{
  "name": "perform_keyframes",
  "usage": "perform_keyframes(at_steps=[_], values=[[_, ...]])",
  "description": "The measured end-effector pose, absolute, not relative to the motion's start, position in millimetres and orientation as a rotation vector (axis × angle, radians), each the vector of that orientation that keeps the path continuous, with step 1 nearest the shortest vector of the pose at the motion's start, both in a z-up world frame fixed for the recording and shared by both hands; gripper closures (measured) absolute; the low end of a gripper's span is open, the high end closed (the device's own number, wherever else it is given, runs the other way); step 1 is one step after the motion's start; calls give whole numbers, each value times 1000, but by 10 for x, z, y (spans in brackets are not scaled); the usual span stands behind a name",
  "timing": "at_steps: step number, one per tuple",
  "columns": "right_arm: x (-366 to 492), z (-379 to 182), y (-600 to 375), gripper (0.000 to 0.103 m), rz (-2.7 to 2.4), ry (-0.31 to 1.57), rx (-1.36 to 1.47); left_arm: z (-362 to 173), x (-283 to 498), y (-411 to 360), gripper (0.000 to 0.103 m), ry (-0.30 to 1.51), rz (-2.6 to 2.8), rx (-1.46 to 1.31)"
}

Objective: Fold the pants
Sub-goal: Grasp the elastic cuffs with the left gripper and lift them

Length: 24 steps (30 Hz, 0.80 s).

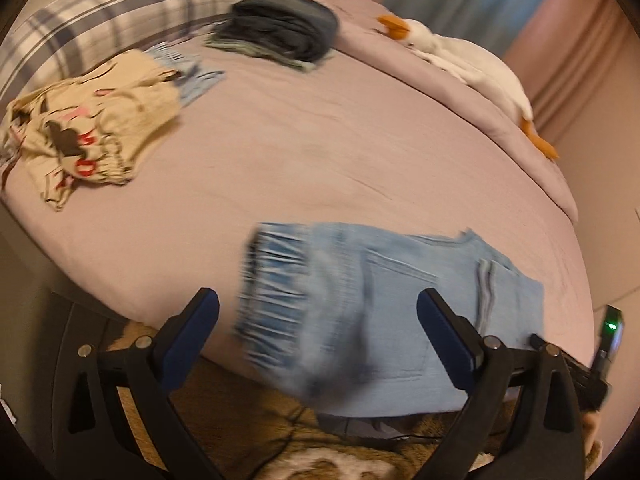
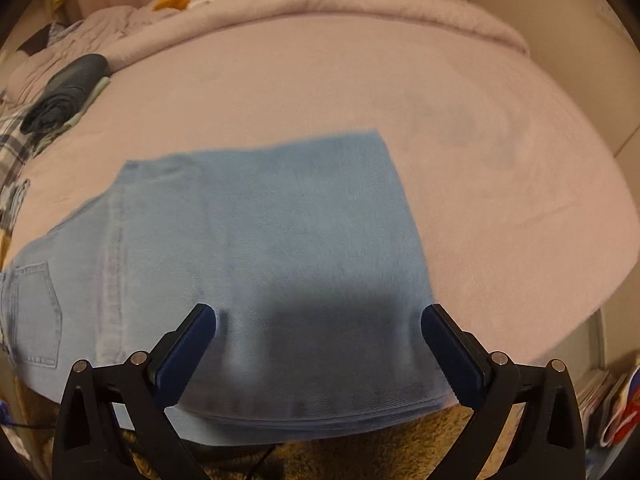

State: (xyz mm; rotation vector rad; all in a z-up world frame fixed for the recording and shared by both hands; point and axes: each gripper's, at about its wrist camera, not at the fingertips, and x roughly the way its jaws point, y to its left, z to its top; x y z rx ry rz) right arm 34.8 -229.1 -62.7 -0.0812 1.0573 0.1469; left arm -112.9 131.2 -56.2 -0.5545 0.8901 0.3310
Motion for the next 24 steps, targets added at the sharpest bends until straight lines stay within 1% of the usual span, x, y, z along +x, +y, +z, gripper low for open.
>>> perform_keyframes(at_steps=[3,6,9,12,14,21,24], values=[[259,-499,-2178,0,138,993,-98,-685,-1109,1458,2,923,339,-563],[333,-455,-2168,0,146,977,-88,-811,-1065,1481,2,951,322,-565],[375,-642,-1988,0,158,1020,-111,-969,-998,1493,2,982,292,-606],[466,-928,-1922,0,162,1122,-138,-1093,-922,1503,2,1006,233,-662],[490,-1020,-1905,0,153,1123,-131,-1188,-870,1507,2,1034,221,-681],[548,-1047,-1931,0,160,1138,-117,-1239,-738,1408,0,1063,255,-610],[591,-1040,-1958,0,158,1131,-116,-1263,-724,1372,2,1068,279,-578]])
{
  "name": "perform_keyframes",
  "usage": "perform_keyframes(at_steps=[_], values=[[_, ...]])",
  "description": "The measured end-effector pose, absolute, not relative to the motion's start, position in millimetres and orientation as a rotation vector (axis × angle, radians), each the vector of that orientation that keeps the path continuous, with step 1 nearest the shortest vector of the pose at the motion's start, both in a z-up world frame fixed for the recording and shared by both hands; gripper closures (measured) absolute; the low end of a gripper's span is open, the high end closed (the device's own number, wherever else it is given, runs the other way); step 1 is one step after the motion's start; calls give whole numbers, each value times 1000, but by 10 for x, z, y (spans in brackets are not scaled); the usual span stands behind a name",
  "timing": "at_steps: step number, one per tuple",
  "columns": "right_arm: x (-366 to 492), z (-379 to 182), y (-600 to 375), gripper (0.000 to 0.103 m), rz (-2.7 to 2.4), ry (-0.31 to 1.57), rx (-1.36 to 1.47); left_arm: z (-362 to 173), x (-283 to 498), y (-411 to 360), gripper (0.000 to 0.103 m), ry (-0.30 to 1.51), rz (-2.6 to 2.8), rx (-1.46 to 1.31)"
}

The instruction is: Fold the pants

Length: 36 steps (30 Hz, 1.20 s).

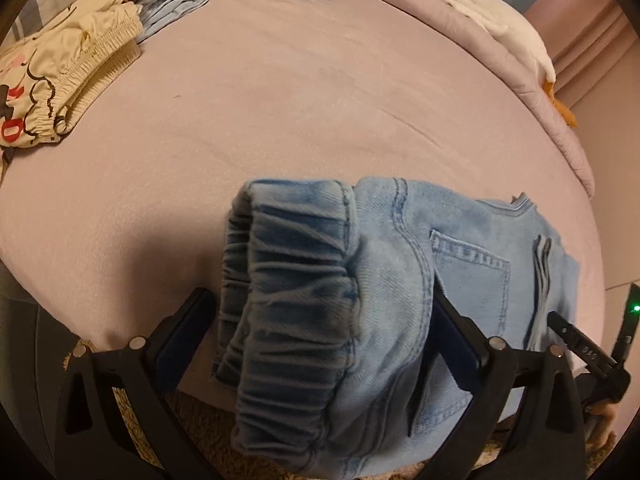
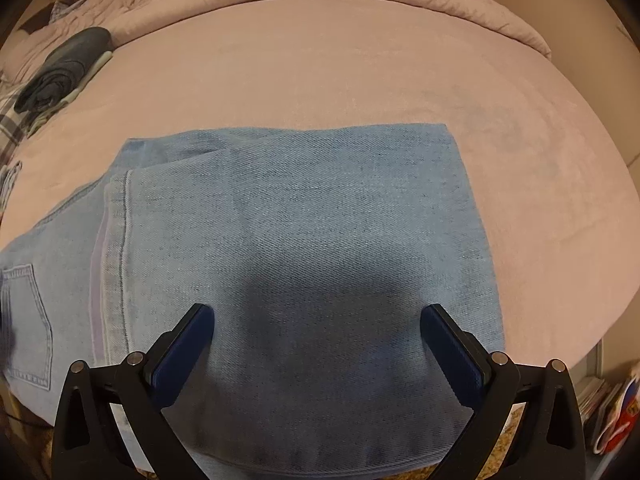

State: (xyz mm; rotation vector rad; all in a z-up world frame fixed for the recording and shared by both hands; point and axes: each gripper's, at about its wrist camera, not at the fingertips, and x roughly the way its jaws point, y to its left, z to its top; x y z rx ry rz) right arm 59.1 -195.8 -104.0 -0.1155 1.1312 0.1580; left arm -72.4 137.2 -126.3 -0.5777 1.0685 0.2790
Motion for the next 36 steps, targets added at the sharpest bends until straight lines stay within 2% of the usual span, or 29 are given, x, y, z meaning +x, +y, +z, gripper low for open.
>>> perform_keyframes(at_steps=[2,6,10,12,18,24,30,36], values=[[601,-1025,-1913,0,155,1131,-115,-1272,-737,1376,7,1071,291,-582],[606,-1040,-1867,0,155,1124,-113,-1212,-739,1310,34,1075,279,-553],[578,-1043,-1872,0,152,1116,-109,-1131,-752,1245,47,1074,294,-551],[564,-1032,-1870,0,155,1118,-103,-995,-762,1224,58,1073,282,-567],[539,-973,-1974,0,173,1132,-50,-470,-726,951,64,998,152,-524],[469,-808,-2198,0,191,1101,54,-143,-577,490,65,959,-41,-459],[319,-629,-2468,0,174,1030,115,-167,-260,-22,65,989,-180,-388],[227,-691,-2712,0,112,1031,180,-484,99,-529,61,1071,-288,-326]])
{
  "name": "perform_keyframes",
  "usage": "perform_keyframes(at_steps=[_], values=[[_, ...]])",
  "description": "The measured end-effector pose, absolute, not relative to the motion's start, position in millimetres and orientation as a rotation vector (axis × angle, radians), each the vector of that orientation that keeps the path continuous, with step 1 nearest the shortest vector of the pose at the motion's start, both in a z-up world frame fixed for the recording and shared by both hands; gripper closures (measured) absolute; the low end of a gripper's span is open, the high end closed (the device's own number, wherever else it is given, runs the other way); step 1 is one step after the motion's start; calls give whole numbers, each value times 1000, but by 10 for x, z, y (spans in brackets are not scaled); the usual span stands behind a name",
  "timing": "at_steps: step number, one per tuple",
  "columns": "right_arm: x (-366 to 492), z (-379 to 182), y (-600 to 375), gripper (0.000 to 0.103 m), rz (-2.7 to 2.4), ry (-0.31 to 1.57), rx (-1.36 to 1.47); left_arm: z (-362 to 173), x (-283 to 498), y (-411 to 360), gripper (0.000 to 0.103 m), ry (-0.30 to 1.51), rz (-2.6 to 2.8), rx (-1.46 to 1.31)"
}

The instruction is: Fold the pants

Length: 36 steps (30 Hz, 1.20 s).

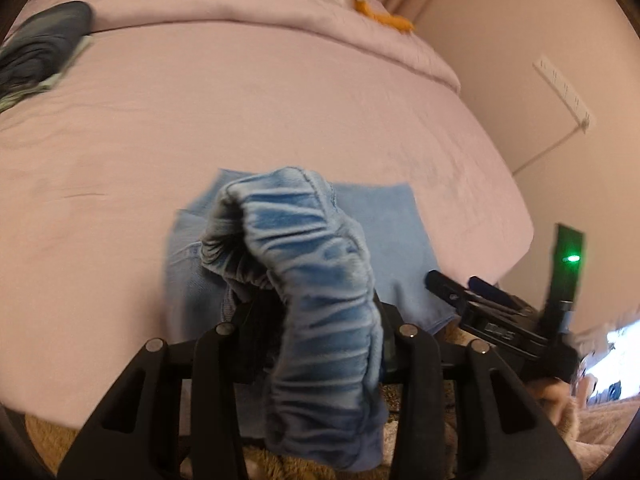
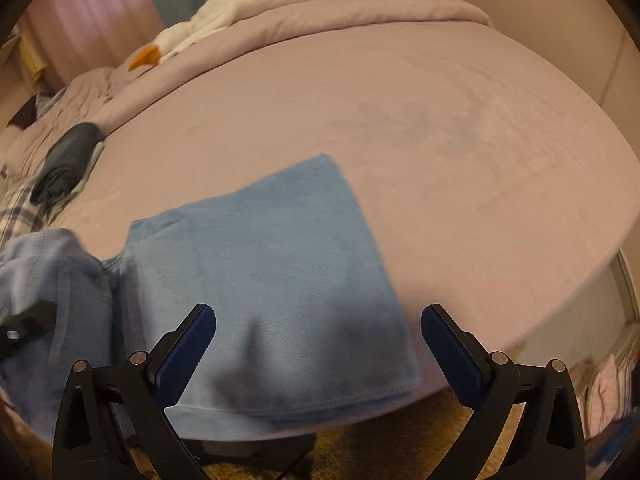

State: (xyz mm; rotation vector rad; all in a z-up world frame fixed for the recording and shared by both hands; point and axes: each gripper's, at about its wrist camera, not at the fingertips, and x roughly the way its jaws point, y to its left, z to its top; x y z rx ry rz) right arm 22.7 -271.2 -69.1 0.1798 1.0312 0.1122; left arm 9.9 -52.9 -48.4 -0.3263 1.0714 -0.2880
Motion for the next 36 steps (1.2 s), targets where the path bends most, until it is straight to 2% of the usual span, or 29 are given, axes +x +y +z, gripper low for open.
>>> perform_keyframes(at_steps=[1,3,4,9,13,18,25,27,28,29,31,36], values=[[217,-695,-2756,0,109,1035,196,-525,138,-593,59,1081,-301,-319],[182,-688,-2838,0,105,1033,236,-564,220,-675,46,1093,-356,-350],[164,-675,-2878,0,106,1028,255,-548,232,-692,43,1092,-390,-389],[99,-596,-3043,0,119,1009,334,-288,141,-632,24,1024,-494,-452],[88,-519,-3034,0,174,999,369,-217,-1,-346,22,994,-369,-425],[114,-477,-2755,0,381,1019,403,-514,-155,150,24,1056,-182,-452],[413,-963,-2116,1,426,1173,302,-849,-326,418,24,1115,-93,-527],[404,-1020,-2031,16,405,1147,291,-847,-353,434,24,1114,-76,-525],[387,-975,-1971,45,427,1124,262,-834,-375,463,24,1110,-70,-525],[386,-898,-1929,56,456,1120,260,-828,-367,479,24,1105,-68,-527],[384,-714,-1968,62,475,1096,274,-789,-311,488,24,1094,-76,-525],[303,-177,-2400,63,457,934,333,-655,-152,378,24,1037,-140,-490]])
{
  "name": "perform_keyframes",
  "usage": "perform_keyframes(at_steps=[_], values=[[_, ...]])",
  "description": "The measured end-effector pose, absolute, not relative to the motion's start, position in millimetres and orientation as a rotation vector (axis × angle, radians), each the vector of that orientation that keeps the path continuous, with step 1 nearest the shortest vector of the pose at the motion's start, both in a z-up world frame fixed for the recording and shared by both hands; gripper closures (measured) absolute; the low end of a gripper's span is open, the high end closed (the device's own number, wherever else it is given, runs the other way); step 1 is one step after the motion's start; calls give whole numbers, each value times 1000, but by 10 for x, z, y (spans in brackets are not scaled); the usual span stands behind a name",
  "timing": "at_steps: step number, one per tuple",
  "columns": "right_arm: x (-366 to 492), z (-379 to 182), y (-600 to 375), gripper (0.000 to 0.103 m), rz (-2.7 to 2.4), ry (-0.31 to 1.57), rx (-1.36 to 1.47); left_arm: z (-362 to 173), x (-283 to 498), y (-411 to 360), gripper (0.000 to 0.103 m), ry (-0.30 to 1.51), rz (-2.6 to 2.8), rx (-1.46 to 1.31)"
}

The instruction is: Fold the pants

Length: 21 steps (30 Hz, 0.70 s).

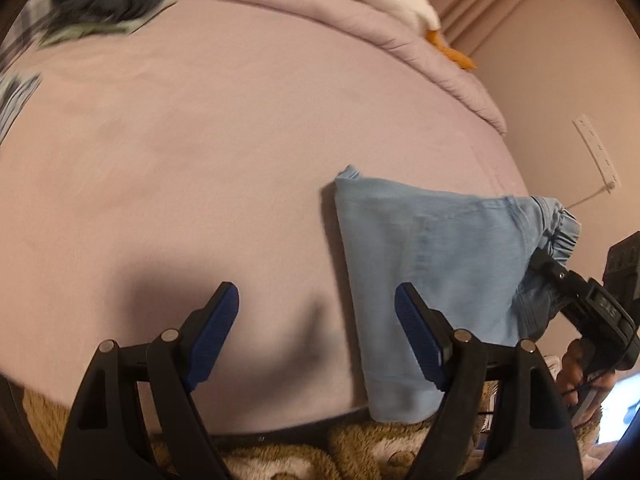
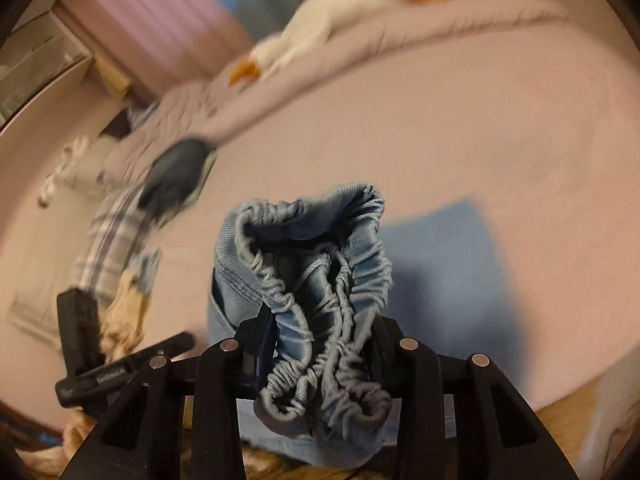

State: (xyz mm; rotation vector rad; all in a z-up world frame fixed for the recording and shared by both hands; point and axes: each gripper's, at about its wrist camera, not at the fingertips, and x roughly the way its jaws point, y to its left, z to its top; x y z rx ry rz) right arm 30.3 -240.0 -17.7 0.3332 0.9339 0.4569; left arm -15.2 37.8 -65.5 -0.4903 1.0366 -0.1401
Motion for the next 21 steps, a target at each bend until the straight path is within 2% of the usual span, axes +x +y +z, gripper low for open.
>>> perform_keyframes(at_steps=[2,6,7,8,12,21], values=[[349,-224,-2585,63,344,935,300,-696,-32,278,24,1034,-176,-490],[492,-821,-2751,56,245,1133,329,-869,246,41,39,1082,-256,-494],[492,-924,-2766,44,221,1149,321,-920,324,-10,42,1097,-255,-486],[456,-950,-2813,36,201,1118,335,-970,390,-48,46,1109,-249,-476],[380,-819,-2904,35,153,1096,347,-1229,503,-158,47,1197,-265,-489],[308,-219,-2742,35,182,951,200,-1300,-45,-272,48,1183,-403,-586]])
